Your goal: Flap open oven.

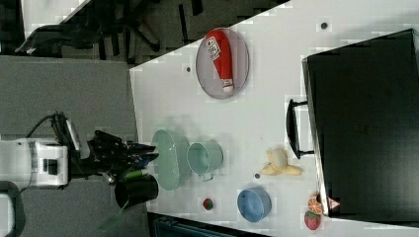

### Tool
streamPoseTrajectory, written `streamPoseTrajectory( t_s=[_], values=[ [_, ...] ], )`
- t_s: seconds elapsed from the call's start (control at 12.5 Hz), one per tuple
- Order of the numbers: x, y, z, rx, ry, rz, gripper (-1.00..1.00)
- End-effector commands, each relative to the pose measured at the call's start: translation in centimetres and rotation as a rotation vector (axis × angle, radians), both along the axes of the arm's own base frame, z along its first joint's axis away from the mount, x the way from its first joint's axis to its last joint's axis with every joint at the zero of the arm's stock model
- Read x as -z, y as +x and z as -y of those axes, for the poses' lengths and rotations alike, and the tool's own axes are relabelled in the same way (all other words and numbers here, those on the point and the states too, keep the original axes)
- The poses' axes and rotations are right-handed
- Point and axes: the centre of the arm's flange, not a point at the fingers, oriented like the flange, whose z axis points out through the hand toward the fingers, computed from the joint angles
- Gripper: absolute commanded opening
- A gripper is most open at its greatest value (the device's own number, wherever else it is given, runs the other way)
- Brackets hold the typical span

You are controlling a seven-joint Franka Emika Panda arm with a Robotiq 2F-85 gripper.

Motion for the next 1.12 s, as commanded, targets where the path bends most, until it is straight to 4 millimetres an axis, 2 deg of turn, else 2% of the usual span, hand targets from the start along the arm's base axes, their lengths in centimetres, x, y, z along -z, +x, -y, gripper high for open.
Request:
streamPoseTrajectory(
  t_s=[0.08,0.4,0.64,0.88,1.12],
  values=[
    [1.2,-1.0,4.6,-0.189,0.037,-0.022,-0.65],
    [4.3,-2.1,11.5,-0.463,0.079,0.019,-0.65],
    [7.6,-2.6,16.1,-0.606,0.078,0.055,-0.65],
    [11.0,-2.0,19.8,-0.74,0.036,0.083,-0.65],
    [15.0,-1.1,22.3,-0.798,0.004,0.064,-0.65]
  ],
)
